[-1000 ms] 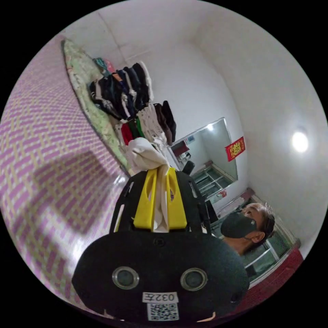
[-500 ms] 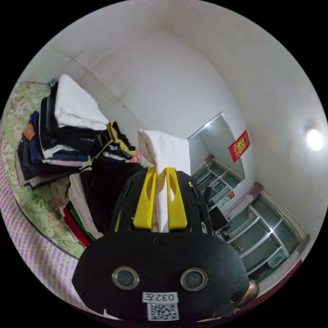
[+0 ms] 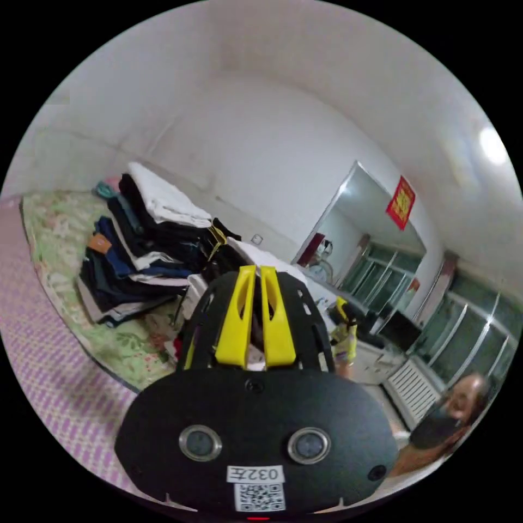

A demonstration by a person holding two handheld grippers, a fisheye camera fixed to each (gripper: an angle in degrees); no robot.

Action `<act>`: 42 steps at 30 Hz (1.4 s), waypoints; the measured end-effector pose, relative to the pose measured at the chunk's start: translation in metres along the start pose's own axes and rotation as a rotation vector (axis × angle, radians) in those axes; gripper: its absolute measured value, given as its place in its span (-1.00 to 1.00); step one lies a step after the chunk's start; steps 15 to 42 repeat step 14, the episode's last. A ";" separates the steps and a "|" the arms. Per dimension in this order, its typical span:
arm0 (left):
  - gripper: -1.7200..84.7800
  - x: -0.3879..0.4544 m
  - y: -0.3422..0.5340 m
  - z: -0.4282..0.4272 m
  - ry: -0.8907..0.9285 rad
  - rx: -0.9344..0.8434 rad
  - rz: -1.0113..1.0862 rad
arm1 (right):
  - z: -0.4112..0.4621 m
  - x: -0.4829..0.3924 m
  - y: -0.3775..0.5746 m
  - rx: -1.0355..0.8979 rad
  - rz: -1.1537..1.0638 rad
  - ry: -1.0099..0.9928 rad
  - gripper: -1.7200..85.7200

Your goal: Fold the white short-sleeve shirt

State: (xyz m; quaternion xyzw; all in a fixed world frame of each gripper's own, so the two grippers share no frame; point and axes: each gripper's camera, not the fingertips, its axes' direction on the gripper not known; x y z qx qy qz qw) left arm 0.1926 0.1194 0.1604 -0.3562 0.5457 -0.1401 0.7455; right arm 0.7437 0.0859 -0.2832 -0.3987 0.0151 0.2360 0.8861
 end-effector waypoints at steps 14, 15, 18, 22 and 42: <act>-0.98 0.146 0.404 -0.185 -0.535 -0.145 0.064 | 0.229 -0.231 0.198 -0.338 0.172 -1.037 -0.98; -0.98 0.146 0.404 -0.185 -0.535 -0.145 0.064 | 0.229 -0.231 0.198 -0.338 0.172 -1.037 -0.98; -0.98 0.146 0.404 -0.185 -0.535 -0.145 0.064 | 0.229 -0.231 0.198 -0.338 0.172 -1.037 -0.98; -0.98 0.146 0.404 -0.185 -0.535 -0.145 0.064 | 0.229 -0.231 0.198 -0.338 0.172 -1.037 -0.98; -0.98 0.146 0.404 -0.185 -0.535 -0.145 0.064 | 0.229 -0.231 0.198 -0.338 0.172 -1.037 -0.98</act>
